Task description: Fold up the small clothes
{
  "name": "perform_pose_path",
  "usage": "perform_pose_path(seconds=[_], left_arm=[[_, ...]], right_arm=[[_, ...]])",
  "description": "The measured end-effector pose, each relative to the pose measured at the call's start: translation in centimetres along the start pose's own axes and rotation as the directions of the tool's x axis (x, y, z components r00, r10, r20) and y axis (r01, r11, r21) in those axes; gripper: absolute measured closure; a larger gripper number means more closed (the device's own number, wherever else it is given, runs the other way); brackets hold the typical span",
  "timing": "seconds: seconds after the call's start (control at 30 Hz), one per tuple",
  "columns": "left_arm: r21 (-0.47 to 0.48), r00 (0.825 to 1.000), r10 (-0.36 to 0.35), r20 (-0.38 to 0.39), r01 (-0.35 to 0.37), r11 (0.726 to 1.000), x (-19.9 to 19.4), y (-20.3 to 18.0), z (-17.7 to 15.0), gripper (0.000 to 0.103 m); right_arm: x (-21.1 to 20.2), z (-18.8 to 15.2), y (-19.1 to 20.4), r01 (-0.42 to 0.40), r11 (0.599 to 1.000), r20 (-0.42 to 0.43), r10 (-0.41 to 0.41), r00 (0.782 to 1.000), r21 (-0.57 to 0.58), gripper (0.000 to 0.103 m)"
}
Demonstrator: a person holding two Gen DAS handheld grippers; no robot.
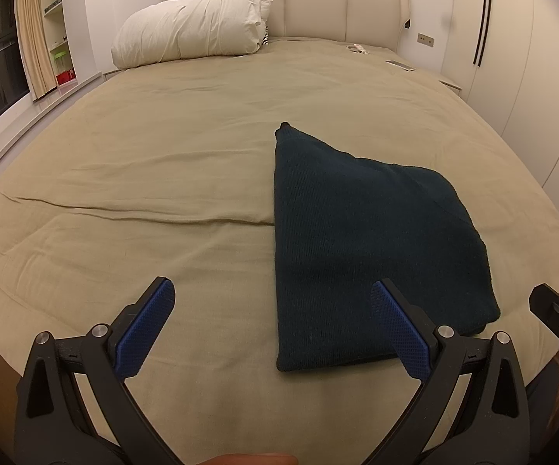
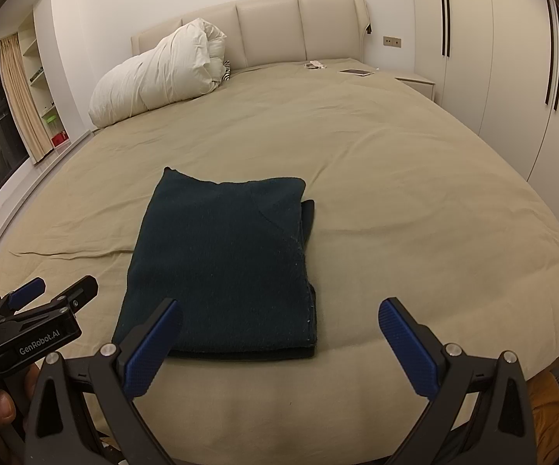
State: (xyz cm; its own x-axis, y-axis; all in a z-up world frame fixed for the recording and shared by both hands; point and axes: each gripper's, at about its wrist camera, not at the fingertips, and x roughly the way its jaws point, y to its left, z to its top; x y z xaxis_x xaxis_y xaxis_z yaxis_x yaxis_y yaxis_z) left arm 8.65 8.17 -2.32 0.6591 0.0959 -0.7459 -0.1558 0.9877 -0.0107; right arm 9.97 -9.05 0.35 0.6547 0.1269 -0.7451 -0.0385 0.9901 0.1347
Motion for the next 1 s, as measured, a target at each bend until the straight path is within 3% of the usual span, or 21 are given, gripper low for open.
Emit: perform_pose_path(seconds=[1.0], left_arm=[[0.003,1.0,-0.023,-0.02,0.024,1.0,0.59,0.87,-0.39,0.0]], right_arm=[[-0.1,-0.08,0.01,-0.003,1.0,-0.007,0.003,1.0,0.009,0.0]])
